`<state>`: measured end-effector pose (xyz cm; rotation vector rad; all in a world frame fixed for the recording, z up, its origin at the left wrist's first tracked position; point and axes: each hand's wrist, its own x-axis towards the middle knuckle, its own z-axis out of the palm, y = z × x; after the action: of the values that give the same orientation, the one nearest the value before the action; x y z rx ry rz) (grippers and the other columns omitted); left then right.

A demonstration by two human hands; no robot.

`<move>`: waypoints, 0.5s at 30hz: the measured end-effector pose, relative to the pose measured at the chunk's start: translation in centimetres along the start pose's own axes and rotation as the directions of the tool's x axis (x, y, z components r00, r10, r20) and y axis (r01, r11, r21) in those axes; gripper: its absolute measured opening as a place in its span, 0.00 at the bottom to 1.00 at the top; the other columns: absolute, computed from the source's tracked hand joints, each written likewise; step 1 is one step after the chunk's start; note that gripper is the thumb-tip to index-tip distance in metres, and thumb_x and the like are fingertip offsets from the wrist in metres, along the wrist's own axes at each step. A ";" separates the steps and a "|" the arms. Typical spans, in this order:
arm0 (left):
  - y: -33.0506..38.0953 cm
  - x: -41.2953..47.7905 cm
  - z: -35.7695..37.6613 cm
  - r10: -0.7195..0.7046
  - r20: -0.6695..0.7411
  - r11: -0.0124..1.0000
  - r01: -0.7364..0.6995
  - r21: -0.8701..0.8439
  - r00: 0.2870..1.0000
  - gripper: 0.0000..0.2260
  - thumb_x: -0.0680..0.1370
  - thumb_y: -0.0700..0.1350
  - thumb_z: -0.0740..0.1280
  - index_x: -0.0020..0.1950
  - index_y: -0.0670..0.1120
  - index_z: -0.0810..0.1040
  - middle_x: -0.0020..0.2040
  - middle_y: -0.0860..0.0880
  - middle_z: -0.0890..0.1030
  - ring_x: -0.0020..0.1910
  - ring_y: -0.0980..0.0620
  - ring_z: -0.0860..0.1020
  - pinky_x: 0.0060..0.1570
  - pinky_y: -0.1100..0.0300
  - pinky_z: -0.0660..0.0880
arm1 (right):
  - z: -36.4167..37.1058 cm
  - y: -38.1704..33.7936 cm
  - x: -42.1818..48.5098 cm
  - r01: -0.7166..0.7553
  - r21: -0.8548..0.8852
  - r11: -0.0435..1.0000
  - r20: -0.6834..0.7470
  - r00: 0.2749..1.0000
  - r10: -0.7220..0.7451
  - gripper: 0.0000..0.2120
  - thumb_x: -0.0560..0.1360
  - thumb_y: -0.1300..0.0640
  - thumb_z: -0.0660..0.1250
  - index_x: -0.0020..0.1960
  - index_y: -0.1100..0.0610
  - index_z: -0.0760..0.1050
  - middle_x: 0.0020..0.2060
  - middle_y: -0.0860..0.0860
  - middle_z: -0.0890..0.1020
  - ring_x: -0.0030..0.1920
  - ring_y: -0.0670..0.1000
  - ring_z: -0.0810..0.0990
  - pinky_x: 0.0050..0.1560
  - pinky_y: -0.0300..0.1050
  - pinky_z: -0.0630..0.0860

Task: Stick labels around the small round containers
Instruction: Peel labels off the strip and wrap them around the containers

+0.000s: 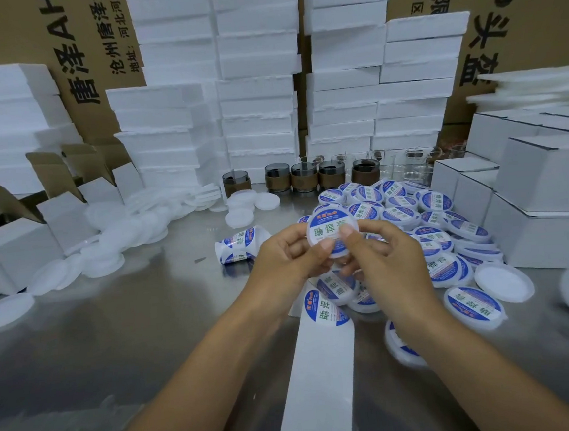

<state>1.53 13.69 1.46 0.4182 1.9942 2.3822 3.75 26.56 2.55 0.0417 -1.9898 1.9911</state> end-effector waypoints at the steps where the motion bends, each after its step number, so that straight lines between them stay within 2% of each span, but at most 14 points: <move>1: -0.1 0.1 -0.1 -0.003 -0.004 1.000 0.003 -0.001 1.000 0.07 0.74 0.40 0.69 0.50 0.48 0.80 0.44 0.48 0.85 0.38 0.53 0.82 0.39 0.64 0.79 | 0.0 0.0 0.0 0.003 -0.002 1.000 -0.007 1.000 -0.003 0.03 0.74 0.52 0.66 0.44 0.51 0.76 0.28 0.49 0.82 0.25 0.43 0.78 0.27 0.31 0.73; 4: -0.2 0.1 -0.1 -0.005 -0.017 1.000 0.005 0.000 1.000 0.07 0.74 0.38 0.69 0.51 0.47 0.80 0.46 0.46 0.85 0.41 0.50 0.81 0.42 0.61 0.79 | 0.0 0.0 0.1 0.022 -0.046 0.999 -0.017 1.000 -0.023 0.07 0.76 0.53 0.65 0.43 0.55 0.77 0.27 0.50 0.82 0.25 0.44 0.78 0.28 0.32 0.74; 11: 0.0 -0.2 0.4 0.035 0.017 0.999 -0.036 0.026 0.999 0.14 0.72 0.35 0.71 0.56 0.44 0.77 0.46 0.47 0.84 0.41 0.55 0.83 0.37 0.67 0.76 | -0.1 -0.1 -0.1 0.029 -0.077 0.997 -0.030 0.999 -0.031 0.09 0.75 0.51 0.66 0.43 0.57 0.76 0.26 0.49 0.82 0.24 0.45 0.78 0.30 0.37 0.75; 15: 0.0 -0.1 0.3 0.029 -0.013 1.000 -0.028 0.006 1.000 0.14 0.73 0.36 0.70 0.58 0.43 0.76 0.47 0.45 0.84 0.40 0.53 0.82 0.40 0.62 0.78 | 0.2 -0.4 -0.3 0.014 -0.023 1.000 0.029 0.999 -0.013 0.05 0.75 0.54 0.66 0.46 0.56 0.76 0.27 0.48 0.82 0.24 0.44 0.78 0.31 0.36 0.75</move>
<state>1.72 13.97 1.48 0.4351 2.0147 2.4027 4.06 26.32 2.88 0.0792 -2.0252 1.9693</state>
